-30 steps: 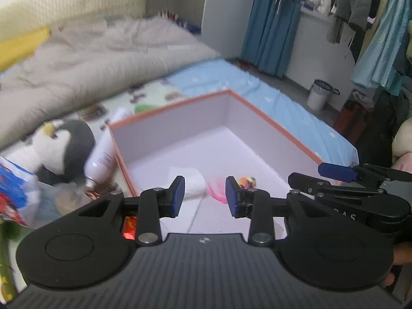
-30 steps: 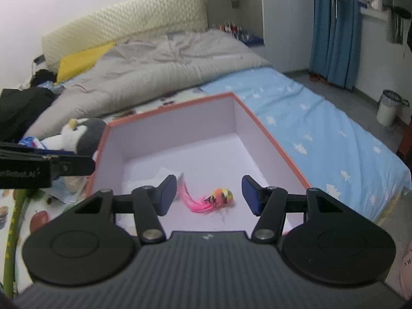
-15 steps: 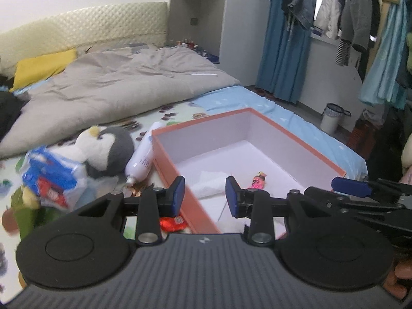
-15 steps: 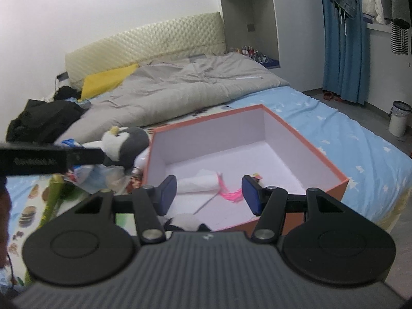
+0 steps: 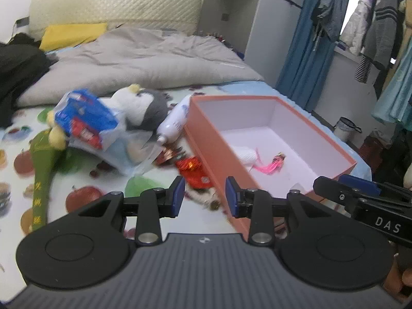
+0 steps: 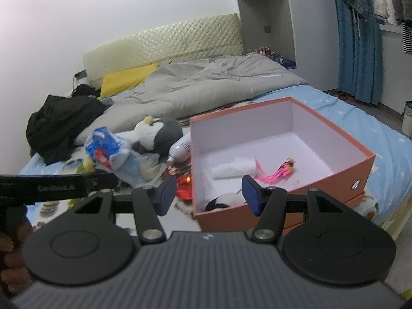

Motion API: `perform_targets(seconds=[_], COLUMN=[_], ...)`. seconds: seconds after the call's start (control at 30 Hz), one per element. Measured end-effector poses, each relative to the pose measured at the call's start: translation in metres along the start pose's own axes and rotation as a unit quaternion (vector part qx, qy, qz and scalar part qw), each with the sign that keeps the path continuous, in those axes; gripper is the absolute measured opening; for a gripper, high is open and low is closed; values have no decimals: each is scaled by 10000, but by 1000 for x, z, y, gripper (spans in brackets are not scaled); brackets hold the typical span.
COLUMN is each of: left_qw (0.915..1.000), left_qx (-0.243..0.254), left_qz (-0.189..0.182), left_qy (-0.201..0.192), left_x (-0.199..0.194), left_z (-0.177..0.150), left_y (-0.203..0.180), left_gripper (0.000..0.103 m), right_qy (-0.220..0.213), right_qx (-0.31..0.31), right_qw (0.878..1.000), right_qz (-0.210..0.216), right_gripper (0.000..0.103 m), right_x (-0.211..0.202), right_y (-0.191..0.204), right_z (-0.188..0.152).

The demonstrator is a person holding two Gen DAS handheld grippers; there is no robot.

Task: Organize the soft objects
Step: 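Withdraw both tools from the box back over the sheet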

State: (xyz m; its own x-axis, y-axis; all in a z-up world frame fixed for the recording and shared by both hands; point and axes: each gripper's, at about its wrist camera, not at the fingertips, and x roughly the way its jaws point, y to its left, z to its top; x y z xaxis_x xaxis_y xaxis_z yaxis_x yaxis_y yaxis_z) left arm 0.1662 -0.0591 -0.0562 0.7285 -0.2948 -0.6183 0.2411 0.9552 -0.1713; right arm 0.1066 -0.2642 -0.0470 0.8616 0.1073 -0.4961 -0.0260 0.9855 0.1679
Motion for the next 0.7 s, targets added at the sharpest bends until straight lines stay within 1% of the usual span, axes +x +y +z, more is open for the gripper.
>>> perform_targets(seconds=[0.13, 0.43, 0.53, 0.6, 0.7], left_qw=[9999, 9995, 9991, 9986, 9978], left_qx=[-107, -280, -376, -466, -589], left_qz=[30, 127, 191, 206, 272], left_qy=[43, 66, 96, 104, 148], left_x=[-2, -16, -20, -21, -20], left_z=[-11, -30, -38, -44, -55], left_y=[13, 35, 44, 52, 63], left_gripper=[40, 40, 45, 45, 45], right_qy=[14, 252, 310, 349, 527], right_qx=[-184, -208, -205, -241, -315], right_qw=[9998, 9995, 9993, 9991, 9981], right_qz=[10, -14, -27, 11, 50], right_gripper=[59, 59, 59, 59, 59], right_x=[-1, -3, -3, -2, 5], right_y=[15, 36, 45, 52, 64], right_z=[-7, -34, -43, -49, -61])
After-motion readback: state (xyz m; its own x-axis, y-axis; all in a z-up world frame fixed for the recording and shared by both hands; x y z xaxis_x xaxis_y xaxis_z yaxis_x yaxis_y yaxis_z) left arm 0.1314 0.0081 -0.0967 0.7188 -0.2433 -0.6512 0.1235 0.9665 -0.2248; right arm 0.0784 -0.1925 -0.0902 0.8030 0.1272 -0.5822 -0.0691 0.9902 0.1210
